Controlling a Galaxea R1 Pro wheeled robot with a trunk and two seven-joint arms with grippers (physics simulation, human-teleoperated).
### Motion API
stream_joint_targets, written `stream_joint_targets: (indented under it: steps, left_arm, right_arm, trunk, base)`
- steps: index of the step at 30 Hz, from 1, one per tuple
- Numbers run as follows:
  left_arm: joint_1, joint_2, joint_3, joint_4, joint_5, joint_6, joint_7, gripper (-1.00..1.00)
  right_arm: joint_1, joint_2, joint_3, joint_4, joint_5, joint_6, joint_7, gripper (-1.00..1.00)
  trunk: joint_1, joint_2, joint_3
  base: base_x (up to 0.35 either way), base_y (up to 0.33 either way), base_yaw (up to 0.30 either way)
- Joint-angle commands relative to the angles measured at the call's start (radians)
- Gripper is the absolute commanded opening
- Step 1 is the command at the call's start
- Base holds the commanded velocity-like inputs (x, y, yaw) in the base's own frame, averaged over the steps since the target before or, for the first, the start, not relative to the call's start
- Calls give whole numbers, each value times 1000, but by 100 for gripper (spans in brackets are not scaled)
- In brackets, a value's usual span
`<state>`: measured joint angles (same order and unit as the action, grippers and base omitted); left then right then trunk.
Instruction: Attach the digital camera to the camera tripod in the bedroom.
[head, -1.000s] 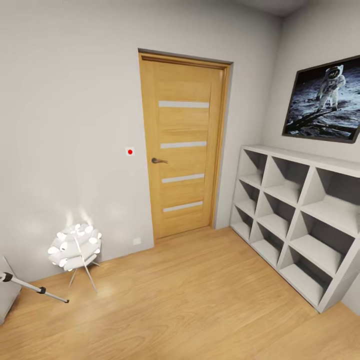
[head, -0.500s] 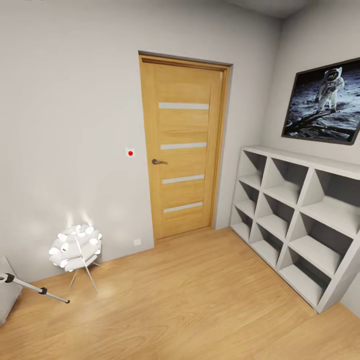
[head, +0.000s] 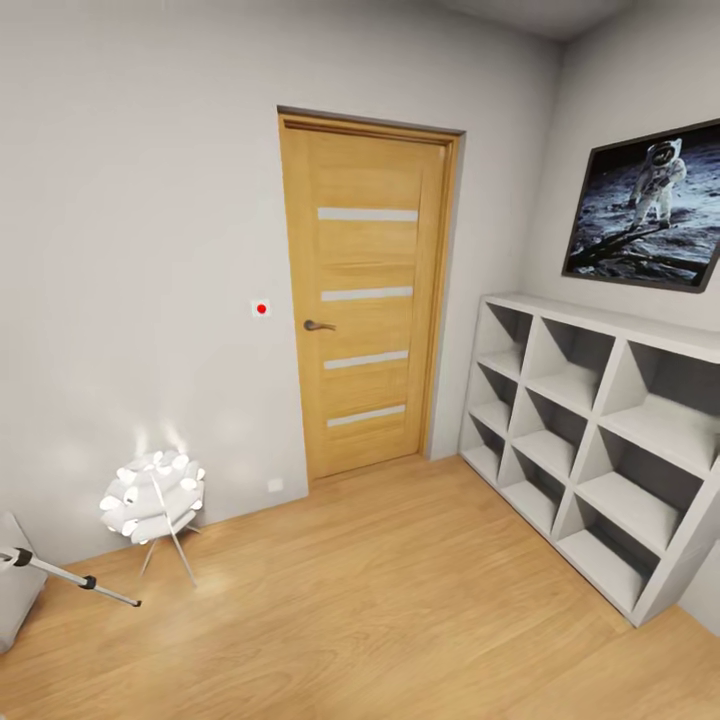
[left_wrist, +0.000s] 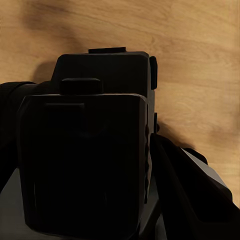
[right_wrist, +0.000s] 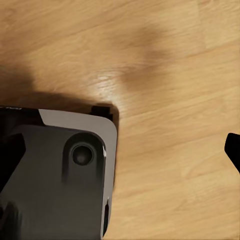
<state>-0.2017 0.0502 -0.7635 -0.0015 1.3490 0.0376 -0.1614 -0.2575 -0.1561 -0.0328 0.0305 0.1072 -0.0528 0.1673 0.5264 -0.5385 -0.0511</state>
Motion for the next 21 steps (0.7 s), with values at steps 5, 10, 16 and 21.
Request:
stream_joint_targets:
  steps: [5, 10, 16, 21]
  left_arm:
    - [-1, 0, -7, 0, 9, 0, -5, -100]
    - [-1, 0, -7, 0, 9, -2, -4, -100]
    - [-1, 0, -7, 0, 10, -3, -3, -100]
    - [-1, 0, -5, 0, 10, -5, 25, -100]
  right_arm:
    - [-2, 0, -4, 3, 11, -6, 1, 100]
    - [-2, 0, -4, 3, 11, -6, 1, 100]
    - [-2, 0, -4, 3, 11, -6, 2, 100]
    - [-2, 0, -4, 3, 11, -7, 2, 100]
  trunk:
    - [-19, 34, 14]
    - [-38, 69, 30]
    - [-61, 111, 48]
    - [-76, 139, 61]
  base:
    - [0, 0, 0]
    - [0, 0, 0]
    - [0, 0, 0]
    - [0, 0, 0]
